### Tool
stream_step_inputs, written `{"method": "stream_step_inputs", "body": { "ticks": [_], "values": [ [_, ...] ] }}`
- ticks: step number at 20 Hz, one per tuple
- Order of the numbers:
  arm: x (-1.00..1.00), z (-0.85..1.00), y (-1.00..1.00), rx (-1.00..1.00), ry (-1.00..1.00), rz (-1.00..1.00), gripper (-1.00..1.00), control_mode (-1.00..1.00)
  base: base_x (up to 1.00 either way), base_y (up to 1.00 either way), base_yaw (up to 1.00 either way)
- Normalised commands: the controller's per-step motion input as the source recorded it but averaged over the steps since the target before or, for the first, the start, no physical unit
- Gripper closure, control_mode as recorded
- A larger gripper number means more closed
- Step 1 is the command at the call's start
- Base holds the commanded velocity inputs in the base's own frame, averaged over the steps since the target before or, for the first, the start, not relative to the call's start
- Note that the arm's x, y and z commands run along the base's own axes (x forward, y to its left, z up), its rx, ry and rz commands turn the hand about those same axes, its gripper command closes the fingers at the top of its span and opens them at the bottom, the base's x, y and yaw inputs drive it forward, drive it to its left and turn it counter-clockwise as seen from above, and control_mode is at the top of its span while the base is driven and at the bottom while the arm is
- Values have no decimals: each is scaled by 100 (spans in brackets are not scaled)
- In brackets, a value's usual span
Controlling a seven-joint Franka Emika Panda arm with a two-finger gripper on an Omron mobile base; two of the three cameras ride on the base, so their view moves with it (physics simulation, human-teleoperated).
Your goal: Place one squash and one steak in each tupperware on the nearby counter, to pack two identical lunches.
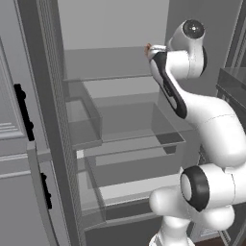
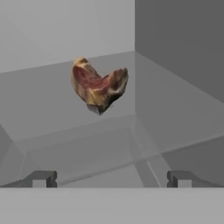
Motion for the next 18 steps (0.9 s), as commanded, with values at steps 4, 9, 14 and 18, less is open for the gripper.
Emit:
{"method": "stream_step_inputs", "body": {
  "ticks": [4,9,14,18],
  "values": [
    [49,-8,0,0,0,0,-100,-100,0,0,0],
    [46,-8,-5,0,0,-4,-100,-100,0,0,0],
    [49,-7,0,0,0,-2,-100,-100,0,0,0],
    [47,-6,-1,0,0,-3,-100,-100,0,0,0]
  ]
}}
